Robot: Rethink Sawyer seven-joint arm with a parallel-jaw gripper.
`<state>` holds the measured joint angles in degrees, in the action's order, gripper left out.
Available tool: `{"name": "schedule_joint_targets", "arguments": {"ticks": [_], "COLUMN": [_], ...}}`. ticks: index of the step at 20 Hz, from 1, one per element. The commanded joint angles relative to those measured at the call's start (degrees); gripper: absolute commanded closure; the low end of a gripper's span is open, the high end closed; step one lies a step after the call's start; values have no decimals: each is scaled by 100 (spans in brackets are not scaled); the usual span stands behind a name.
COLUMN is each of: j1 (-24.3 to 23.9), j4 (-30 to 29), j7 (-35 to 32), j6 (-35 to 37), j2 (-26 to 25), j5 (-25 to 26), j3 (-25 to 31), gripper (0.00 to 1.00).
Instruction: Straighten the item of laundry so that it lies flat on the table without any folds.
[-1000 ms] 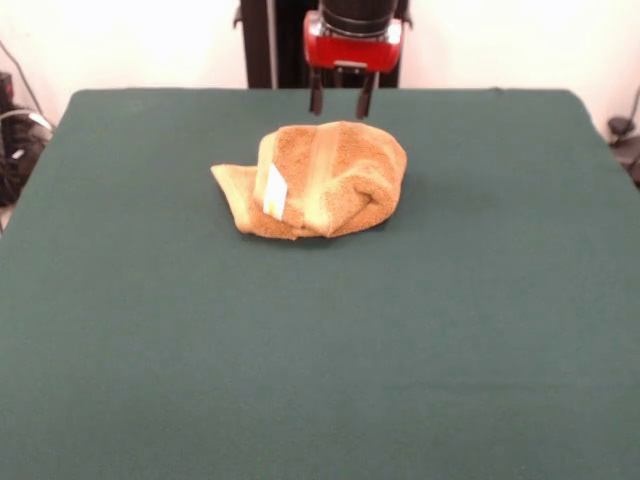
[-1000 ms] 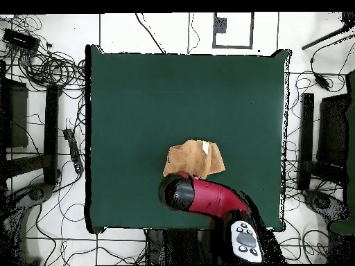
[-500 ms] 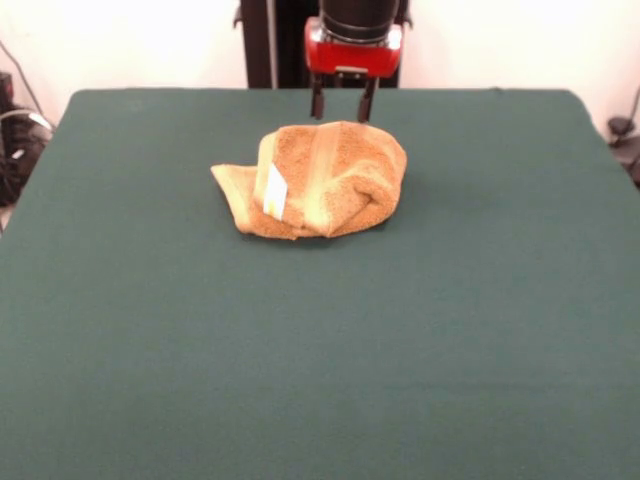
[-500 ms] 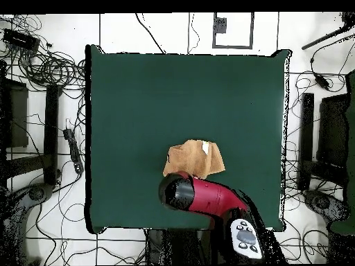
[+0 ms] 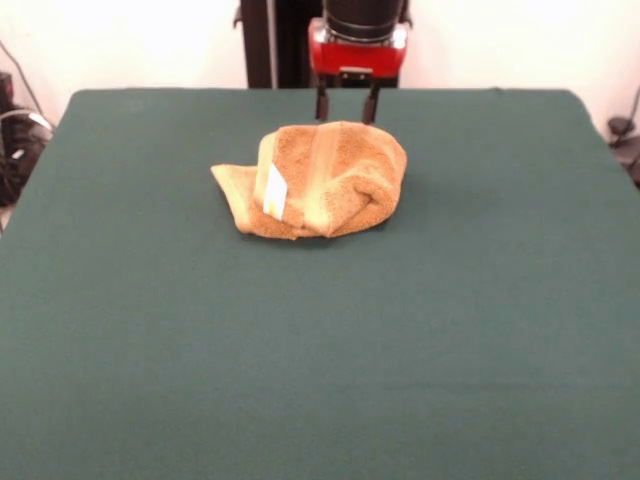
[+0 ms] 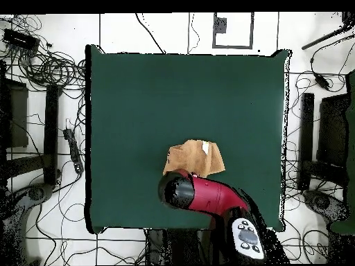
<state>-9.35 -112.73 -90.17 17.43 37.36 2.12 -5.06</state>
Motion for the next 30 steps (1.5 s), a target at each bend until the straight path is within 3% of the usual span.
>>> {"name": "schedule_joint_targets", "arguments": {"ticks": [1, 30], "j1": [-7, -415], "j4": [-63, 286], "j7": [-705, -238], "j6": [71, 226], "j2": [250, 167], "j5": [-59, 325], "j3": [703, 805], "gripper": [0, 0]}}
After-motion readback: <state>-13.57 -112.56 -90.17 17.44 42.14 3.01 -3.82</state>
